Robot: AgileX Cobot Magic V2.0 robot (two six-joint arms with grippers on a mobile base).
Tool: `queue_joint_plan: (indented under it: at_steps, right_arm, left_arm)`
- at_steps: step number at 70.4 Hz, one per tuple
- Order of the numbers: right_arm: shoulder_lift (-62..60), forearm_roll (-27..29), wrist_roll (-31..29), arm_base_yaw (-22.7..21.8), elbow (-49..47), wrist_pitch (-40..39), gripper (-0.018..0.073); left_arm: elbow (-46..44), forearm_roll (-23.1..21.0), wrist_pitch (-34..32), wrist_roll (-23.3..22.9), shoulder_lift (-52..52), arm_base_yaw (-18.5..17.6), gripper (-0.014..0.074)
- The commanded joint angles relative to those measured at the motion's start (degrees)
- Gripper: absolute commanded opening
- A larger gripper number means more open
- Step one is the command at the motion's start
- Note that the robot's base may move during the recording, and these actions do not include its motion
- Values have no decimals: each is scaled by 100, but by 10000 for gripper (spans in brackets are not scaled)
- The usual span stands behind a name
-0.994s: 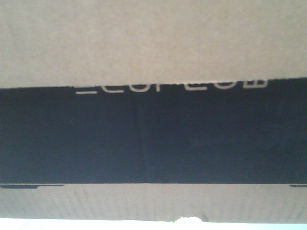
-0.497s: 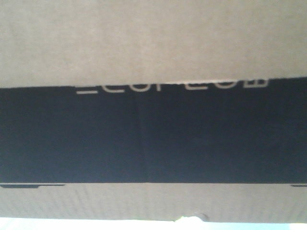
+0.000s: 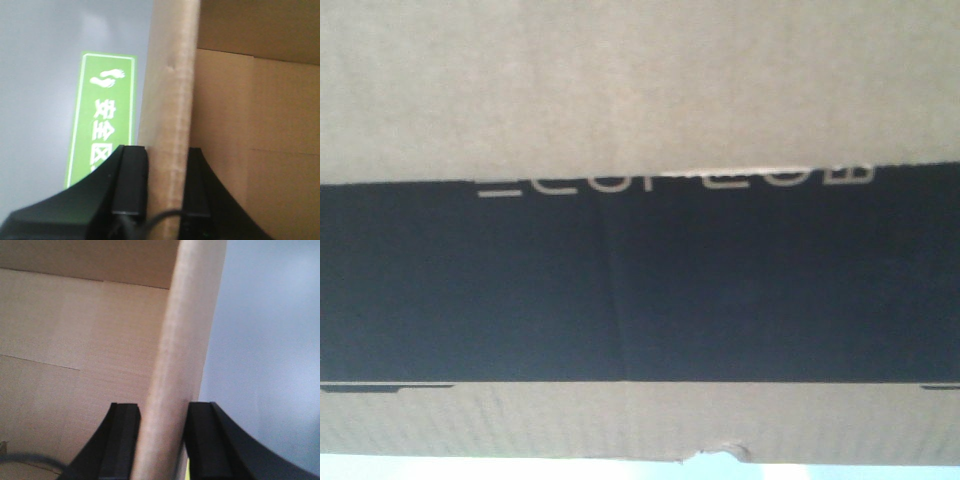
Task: Grab box from left shelf to table start
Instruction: 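Carry the box with both grippers toward the white table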
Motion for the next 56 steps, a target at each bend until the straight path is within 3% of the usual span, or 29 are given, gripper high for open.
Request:
queue_joint_plan:
  at_steps: [1, 56]
  right_arm:
    - [4, 383, -115, 13, -181, -528, 60]
    - [4, 383, -115, 13, -181, -528, 60]
  left_arm:
    - [-223, -125, -814, -195, -56, -29, -96]
    - [-223, -125, -814, -195, -56, -29, -96]
